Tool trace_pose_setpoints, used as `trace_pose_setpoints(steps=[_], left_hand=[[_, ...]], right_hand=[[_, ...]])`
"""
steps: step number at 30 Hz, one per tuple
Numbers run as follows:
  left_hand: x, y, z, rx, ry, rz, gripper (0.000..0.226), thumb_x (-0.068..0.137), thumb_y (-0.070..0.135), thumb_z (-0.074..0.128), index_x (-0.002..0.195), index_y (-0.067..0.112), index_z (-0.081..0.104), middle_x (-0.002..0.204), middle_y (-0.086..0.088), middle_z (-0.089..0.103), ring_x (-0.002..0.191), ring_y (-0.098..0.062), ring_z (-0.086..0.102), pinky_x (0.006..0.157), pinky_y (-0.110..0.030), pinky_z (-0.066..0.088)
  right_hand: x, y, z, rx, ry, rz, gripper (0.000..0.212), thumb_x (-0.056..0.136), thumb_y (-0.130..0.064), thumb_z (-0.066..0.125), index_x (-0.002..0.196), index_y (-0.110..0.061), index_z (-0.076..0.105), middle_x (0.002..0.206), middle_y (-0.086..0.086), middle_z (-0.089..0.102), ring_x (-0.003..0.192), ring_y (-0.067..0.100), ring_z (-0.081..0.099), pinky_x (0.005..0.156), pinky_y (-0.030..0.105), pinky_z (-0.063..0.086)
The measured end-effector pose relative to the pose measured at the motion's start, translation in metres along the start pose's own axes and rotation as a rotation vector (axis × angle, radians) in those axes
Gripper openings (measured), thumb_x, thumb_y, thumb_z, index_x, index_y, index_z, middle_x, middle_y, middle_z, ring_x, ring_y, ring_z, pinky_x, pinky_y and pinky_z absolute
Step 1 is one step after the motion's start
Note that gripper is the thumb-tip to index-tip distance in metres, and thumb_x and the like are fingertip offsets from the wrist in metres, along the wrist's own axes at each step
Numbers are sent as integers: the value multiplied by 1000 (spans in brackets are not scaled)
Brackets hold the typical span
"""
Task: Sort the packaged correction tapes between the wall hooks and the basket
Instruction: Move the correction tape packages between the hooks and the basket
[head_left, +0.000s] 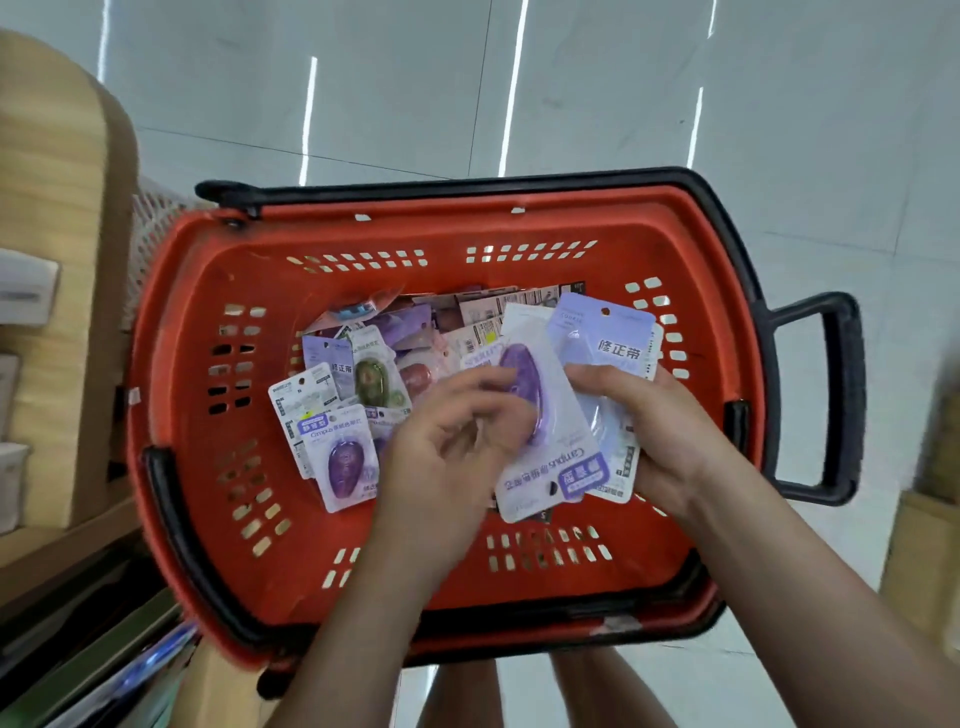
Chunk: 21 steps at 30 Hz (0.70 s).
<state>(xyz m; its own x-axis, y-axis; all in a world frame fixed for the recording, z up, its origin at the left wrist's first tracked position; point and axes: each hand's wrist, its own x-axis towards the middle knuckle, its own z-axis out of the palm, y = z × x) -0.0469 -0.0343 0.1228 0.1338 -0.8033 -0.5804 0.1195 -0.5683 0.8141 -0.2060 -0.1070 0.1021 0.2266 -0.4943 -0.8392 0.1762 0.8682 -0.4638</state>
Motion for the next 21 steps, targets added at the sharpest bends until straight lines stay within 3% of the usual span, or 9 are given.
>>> trace_pose_setpoints(steps=[1,3,6,7,11,13,15,17,21], left_hand=[[2,4,2,-16,167,5,6,83,24,76,87,20,73,99,8,70,92,0,64,79,-24,49],[6,12,5,6,357,9,31,79,14,80,103,25,64,95,8,64,89,-6,63,77,-24,49],[3,27,3,-131,370,-167,89,66,22,91,139,34,43,118,22,54,112,-3,57,89,-23,50],[-2,32,2,-230,326,-222,91,64,24,90,142,27,43,119,18,59,114,-8,60,91,-27,52],[-36,66,9,-402,148,-273,34,81,24,70,112,10,70,102,-7,76,94,-24,73,77,-33,60],[-55,84,12,-458,199,-271,25,88,21,67,110,10,70,98,-6,77,87,-21,74,70,-32,61],[-72,103,16,-489,250,-243,22,91,18,65,110,9,69,98,-6,77,89,-21,73,74,-35,61],[-90,121,21,-423,322,-214,19,91,19,67,109,12,69,101,-6,76,95,-23,72,86,-44,59],[-135,160,30,-333,428,-128,24,89,23,70,111,13,66,101,-4,76,96,-24,73,89,-49,57]], right_hand=[[-6,-1,5,0,-13,-1,41,72,-8,68,114,-8,67,108,19,73,86,33,73,79,49,59],[-17,-3,12,9,-29,-8,42,74,-8,68,115,-6,67,109,19,73,88,33,73,80,49,59],[-36,-11,20,18,-75,-42,49,82,-11,66,130,-6,60,120,19,70,103,37,70,82,48,60],[-44,-16,24,-10,-88,-67,50,84,-14,66,132,-8,58,122,17,69,107,37,69,83,47,59],[-79,-29,42,-239,87,-233,64,81,-36,77,138,-31,48,128,-1,67,116,23,66,98,47,54],[-99,-36,54,-398,150,-347,81,82,-54,73,149,-44,28,149,-14,48,134,8,50,113,43,42],[-120,-46,65,-521,156,-462,79,89,-53,64,153,-44,18,156,-25,30,139,-10,31,118,28,30],[-143,-58,73,-596,112,-503,62,95,-41,61,149,-42,32,143,-35,37,130,-22,33,115,20,30],[-188,-79,75,-606,-75,-410,31,93,-40,66,122,-49,61,117,-44,58,123,-10,52,111,40,44]])
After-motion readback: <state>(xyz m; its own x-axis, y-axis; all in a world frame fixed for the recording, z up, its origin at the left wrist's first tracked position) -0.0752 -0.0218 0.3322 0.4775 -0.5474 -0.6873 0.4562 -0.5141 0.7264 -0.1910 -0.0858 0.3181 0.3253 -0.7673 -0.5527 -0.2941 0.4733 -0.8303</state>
